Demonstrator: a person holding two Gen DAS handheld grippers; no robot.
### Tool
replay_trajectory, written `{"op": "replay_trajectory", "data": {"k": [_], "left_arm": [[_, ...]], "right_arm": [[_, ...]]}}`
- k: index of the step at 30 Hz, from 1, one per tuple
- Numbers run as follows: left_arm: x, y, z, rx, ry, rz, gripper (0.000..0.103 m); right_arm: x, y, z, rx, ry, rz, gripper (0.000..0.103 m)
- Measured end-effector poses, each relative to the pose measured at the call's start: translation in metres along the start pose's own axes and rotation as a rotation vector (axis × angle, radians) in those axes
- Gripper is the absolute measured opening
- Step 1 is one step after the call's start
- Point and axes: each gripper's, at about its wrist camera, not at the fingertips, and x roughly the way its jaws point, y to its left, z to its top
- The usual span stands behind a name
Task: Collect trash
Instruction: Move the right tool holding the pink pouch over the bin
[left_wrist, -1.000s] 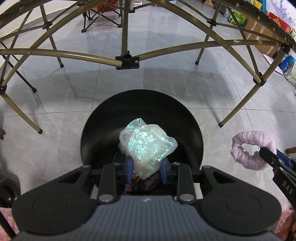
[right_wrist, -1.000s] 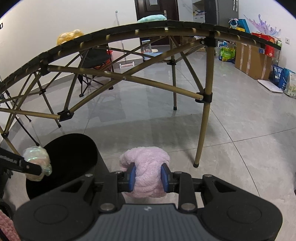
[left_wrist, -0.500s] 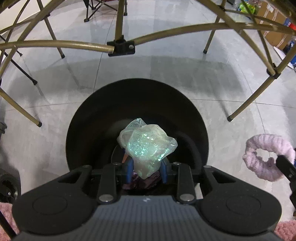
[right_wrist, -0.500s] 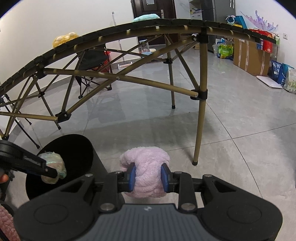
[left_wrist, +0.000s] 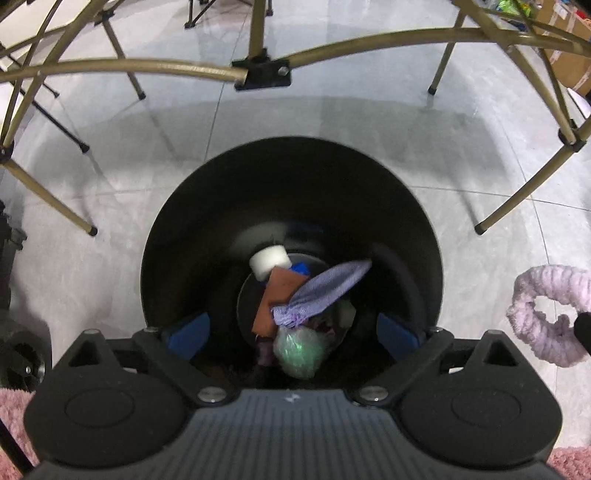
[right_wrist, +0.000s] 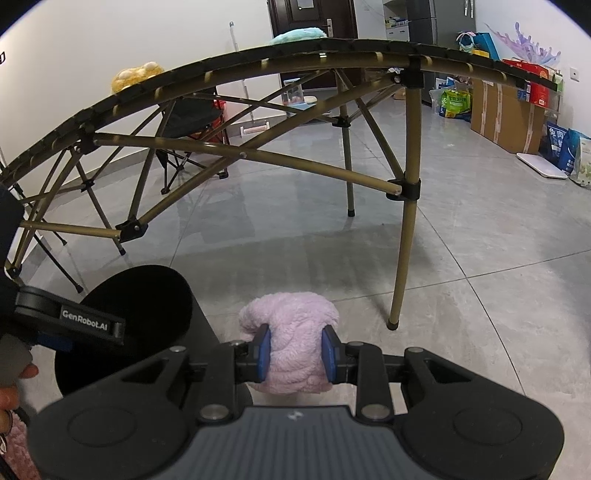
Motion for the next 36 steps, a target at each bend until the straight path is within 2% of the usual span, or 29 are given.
{"op": "replay_trajectory", "data": {"k": [26,36], "left_arm": [[-0.017,0.023,-0.004,-0.022,-0.048,0.002,0.100],[-0.030,0.045,-0.008,-0.052,-0.080,0.002,0.100]], "right_arm": [[-0.007,0.022,0.007,-0.044,-0.015,0.028,0.027],[-0.016,0.050,0.018,-0.084,-0.045,0.075,0.027]]}}
